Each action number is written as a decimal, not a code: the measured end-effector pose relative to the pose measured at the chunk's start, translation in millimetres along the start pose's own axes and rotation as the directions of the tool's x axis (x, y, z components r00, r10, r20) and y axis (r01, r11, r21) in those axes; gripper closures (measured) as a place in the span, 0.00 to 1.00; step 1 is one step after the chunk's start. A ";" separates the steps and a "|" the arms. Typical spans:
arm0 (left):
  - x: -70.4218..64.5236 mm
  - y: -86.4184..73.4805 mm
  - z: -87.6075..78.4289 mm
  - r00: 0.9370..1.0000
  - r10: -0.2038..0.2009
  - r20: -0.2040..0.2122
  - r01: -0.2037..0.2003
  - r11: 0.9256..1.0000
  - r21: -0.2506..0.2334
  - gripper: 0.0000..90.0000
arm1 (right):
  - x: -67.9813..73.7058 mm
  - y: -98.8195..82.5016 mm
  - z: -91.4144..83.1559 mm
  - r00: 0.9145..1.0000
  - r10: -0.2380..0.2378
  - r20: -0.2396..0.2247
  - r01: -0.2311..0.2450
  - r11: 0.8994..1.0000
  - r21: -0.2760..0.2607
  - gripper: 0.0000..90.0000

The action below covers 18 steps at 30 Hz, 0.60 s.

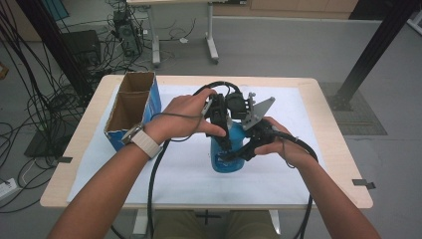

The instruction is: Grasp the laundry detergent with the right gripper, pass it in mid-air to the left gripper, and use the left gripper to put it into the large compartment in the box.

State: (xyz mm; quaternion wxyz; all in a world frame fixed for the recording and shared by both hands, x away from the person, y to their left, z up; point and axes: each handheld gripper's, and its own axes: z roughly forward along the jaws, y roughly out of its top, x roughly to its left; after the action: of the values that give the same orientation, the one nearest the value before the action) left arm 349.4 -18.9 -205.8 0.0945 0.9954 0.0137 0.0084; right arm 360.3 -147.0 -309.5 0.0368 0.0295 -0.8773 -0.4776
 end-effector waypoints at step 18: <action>3.3 -7.8 -6.5 0.999 -0.046 -0.025 0.046 0.999 0.006 0.42 | 1.9 -17.2 -28.8 0.995 0.081 0.053 -0.083 0.996 0.032 0.17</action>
State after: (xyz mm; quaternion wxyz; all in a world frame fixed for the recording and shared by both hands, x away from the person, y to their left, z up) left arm 352.4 -9.9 -200.8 0.0914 0.9949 0.0380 0.0183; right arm 361.4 -180.6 -308.3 0.0331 -0.0183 -0.8866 -0.4610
